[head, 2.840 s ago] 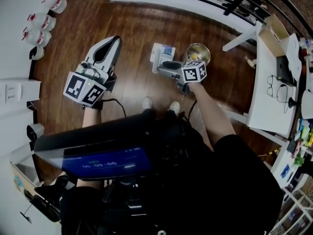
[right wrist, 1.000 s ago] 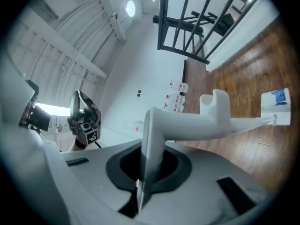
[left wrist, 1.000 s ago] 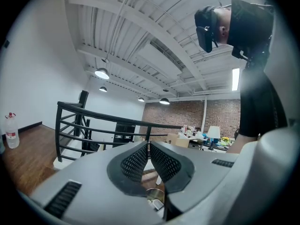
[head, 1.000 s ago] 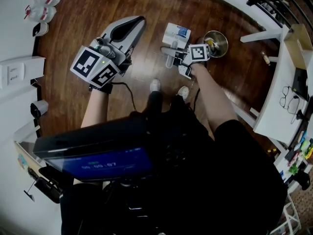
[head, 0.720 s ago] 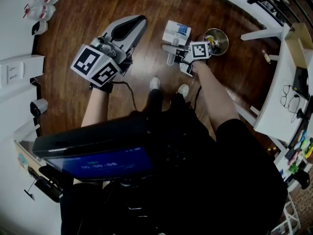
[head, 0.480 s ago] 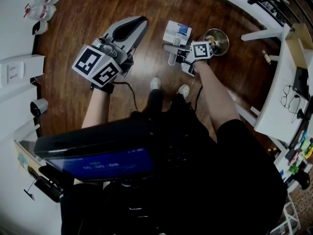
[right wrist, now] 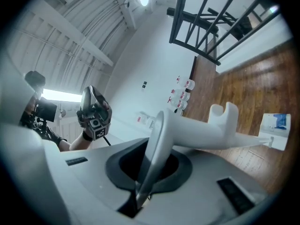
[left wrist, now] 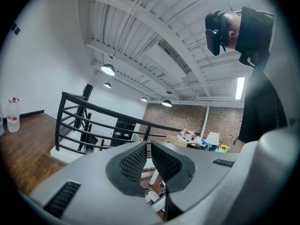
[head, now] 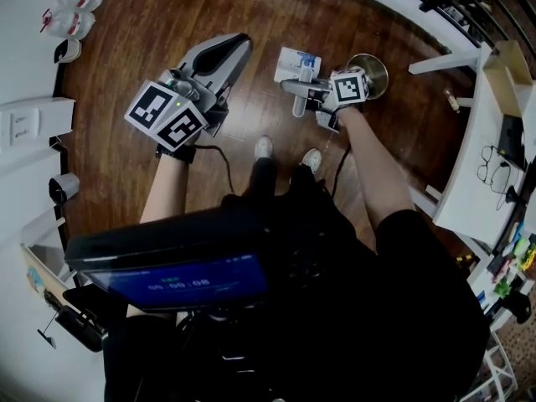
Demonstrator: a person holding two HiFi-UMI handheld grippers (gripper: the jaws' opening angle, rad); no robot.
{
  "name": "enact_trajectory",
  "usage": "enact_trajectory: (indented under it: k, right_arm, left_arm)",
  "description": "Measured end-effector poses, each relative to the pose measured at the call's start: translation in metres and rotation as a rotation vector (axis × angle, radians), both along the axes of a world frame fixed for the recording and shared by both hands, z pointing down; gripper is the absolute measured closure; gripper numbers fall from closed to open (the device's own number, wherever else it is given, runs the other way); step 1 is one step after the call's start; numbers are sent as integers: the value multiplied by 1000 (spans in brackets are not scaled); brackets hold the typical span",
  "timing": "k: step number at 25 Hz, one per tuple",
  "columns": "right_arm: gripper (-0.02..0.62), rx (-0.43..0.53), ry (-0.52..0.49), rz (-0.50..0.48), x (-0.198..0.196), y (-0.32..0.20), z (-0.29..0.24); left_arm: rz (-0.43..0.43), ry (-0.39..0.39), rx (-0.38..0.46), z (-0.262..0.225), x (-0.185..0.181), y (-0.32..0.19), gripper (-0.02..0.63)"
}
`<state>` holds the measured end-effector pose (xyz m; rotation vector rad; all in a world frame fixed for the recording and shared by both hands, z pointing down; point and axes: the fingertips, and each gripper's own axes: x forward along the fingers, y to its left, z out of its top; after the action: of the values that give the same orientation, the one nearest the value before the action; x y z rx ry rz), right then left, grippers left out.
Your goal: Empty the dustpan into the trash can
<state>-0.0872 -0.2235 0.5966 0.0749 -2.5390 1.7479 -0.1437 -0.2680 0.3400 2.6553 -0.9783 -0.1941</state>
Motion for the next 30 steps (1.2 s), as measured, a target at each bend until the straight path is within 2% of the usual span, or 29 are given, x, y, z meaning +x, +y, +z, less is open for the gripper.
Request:
enact_trajectory:
  k: [6, 12, 23, 30]
  right_arm:
    - [577, 22, 11, -40, 2, 15, -13]
    - [576, 86, -4, -41, 5, 32, -48]
    - [571, 215, -38, -55, 34, 59, -151]
    - [566, 287, -16, -16, 69, 70, -212]
  left_arm:
    - [15, 33, -24, 4, 2, 5, 574]
    - [45, 94, -86, 16, 7, 7, 544]
    - [112, 237, -285, 61, 37, 9, 477]
    - [185, 306, -396, 90, 80, 7, 445]
